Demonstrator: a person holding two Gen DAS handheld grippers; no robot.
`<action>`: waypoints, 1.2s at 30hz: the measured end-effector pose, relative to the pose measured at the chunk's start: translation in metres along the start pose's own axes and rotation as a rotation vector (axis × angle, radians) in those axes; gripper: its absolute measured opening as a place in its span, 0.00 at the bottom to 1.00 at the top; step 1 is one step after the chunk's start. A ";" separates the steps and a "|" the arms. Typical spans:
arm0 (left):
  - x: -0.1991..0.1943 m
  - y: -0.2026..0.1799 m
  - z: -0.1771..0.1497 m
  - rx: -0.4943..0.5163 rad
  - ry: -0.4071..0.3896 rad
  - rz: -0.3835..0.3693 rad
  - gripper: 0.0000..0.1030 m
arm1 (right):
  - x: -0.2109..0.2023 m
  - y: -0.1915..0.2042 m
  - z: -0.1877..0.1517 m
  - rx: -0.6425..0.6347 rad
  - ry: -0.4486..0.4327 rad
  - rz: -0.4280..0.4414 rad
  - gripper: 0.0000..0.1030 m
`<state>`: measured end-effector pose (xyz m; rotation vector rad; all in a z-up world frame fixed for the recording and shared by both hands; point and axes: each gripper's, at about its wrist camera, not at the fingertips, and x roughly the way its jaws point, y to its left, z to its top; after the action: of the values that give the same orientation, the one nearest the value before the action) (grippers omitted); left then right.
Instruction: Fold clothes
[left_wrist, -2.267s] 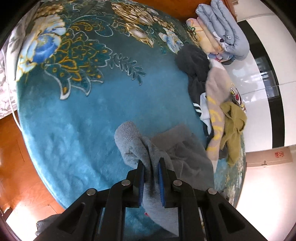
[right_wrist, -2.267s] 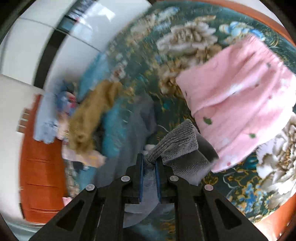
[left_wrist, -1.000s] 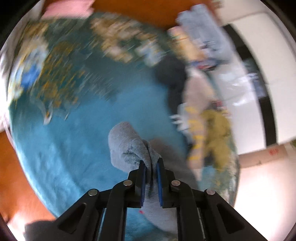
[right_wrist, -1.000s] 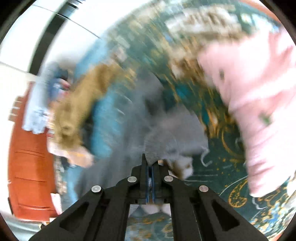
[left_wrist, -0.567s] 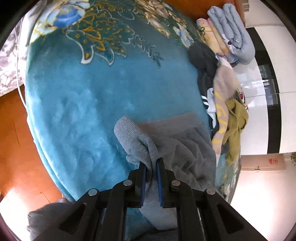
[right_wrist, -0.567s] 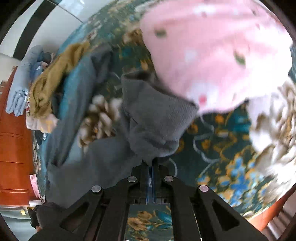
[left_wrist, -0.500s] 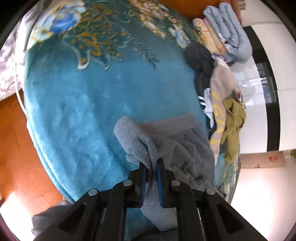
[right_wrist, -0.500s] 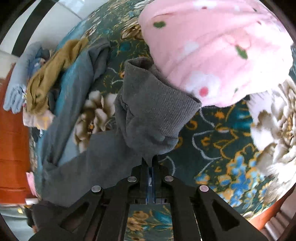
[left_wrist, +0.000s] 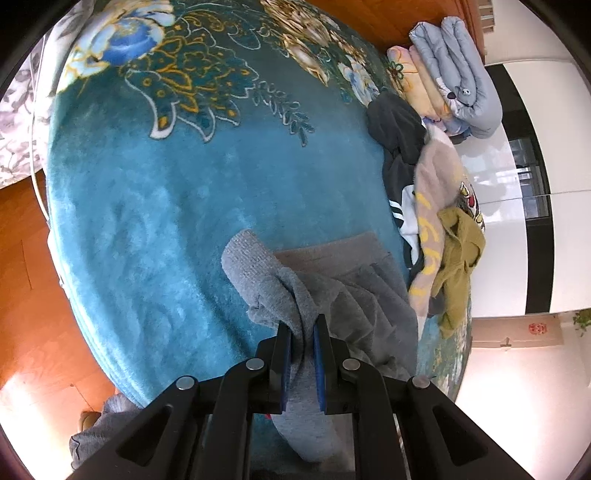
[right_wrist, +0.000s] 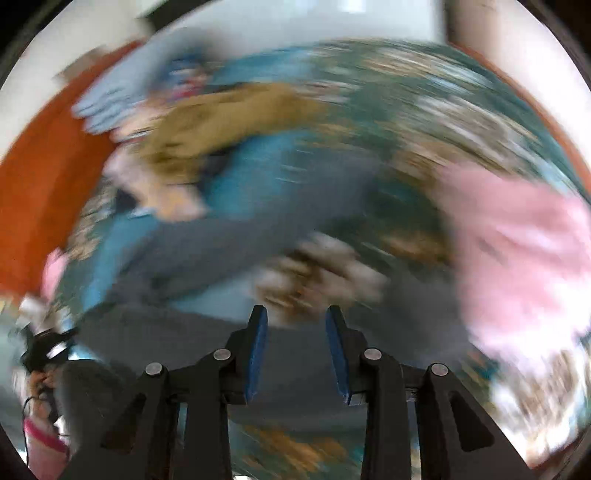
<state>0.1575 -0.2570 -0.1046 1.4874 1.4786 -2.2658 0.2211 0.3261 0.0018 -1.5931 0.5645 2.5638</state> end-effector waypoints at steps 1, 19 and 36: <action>0.000 0.000 0.000 -0.002 -0.001 0.001 0.11 | 0.016 0.025 0.010 -0.051 0.021 0.048 0.35; 0.009 0.016 0.004 -0.036 0.058 -0.003 0.11 | 0.288 0.364 0.126 -0.739 0.372 0.202 0.48; 0.013 0.018 0.010 0.000 0.078 -0.004 0.11 | 0.303 0.380 0.112 -0.840 0.466 0.108 0.11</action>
<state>0.1532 -0.2685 -0.1253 1.5914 1.5024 -2.2346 -0.1090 -0.0281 -0.1178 -2.4766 -0.5315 2.6597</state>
